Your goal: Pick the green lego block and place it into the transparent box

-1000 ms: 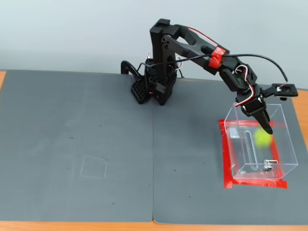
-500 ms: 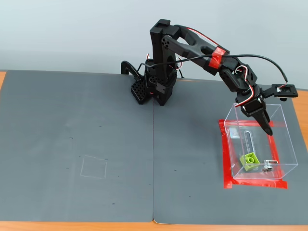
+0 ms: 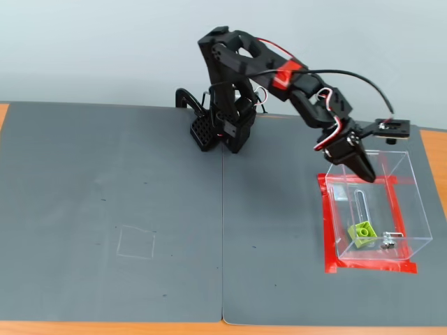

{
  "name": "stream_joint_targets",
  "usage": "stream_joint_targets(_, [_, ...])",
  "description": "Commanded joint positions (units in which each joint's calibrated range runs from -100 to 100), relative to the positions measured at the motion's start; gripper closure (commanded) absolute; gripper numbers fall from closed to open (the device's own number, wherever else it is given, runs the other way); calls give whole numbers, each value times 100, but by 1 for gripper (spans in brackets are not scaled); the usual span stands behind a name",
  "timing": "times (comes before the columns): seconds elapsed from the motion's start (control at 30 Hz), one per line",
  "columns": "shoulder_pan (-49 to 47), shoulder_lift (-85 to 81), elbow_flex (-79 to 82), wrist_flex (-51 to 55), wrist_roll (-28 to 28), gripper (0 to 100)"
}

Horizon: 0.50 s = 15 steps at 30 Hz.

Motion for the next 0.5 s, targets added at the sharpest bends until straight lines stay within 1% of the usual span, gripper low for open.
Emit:
stream_joint_targets(0.0, [544, -1116, 635, -50, -16, 98])
stream_joint_targets(0.17, [1185, -2362, 1576, -58, -22, 98])
stream_joint_targets(0.2, [1379, -2897, 1965, -67, -22, 98])
stream_joint_targets(0.37, [1782, -4109, 2969, -67, -27, 98])
stream_joint_targets(0.47, [2021, -4567, 3439, -67, -183, 98])
